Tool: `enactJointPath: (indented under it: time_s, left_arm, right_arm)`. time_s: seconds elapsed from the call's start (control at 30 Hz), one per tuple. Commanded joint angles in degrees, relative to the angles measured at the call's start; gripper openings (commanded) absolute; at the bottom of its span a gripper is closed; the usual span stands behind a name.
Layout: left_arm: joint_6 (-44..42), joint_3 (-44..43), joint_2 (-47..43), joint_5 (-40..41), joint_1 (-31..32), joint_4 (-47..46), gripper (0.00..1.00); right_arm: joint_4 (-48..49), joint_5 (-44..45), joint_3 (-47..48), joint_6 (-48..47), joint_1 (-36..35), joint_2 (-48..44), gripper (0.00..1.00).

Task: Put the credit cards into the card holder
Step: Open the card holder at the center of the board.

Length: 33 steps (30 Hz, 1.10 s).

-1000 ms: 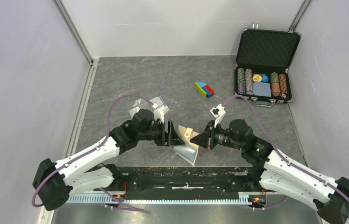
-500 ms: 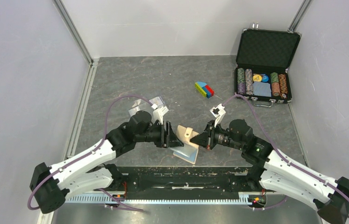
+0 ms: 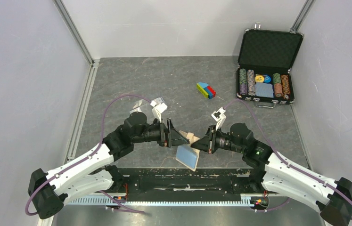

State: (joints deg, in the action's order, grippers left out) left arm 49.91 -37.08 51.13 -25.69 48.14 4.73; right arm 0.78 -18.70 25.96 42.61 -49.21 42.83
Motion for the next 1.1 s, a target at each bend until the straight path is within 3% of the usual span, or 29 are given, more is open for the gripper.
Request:
enactJointPath:
  time_s: [0.0,0.13,0.37,0.47,0.57,0.77,0.93,1.07]
  left_arm:
    - [1.82,0.57,-1.92,0.35,0.29,-8.07,0.91]
    - [0.9,1.03,-0.18,-0.18,0.29,-8.84,0.83]
    - [-2.06,1.62,1.01,-0.75,0.6,-8.24,0.42]
    - [-5.44,1.53,0.01,0.8,1.06,-5.22,0.34]
    - [-8.53,1.75,-1.53,2.27,1.56,-2.44,0.34]
    - [-12.74,1.96,-3.96,7.4,2.49,2.54,0.43]
    - [-15.49,1.13,-0.88,10.38,2.54,7.52,0.56]
    - [-15.77,1.82,-1.19,14.12,2.49,8.7,0.75]
  right_arm:
    - [5.3,-1.84,-0.9,5.91,0.17,-0.39,0.0]
    - [6.26,-2.71,-0.65,9.58,0.21,0.85,0.0]
    - [9.03,-3.5,-0.64,14.82,0.26,2.62,0.0]
    - [10.41,-4.43,-0.64,16.36,0.59,3.03,0.0]
    - [11.6,-5.28,-0.3,17.39,0.92,3.27,0.0]
    - [13.17,-6.77,0.41,18.39,1.09,3.59,0.0]
    - [13.6,-8.33,1.11,18.11,1.13,3.89,0.0]
    - [13.6,-9.55,1.71,17.32,1.13,4.38,0.0]
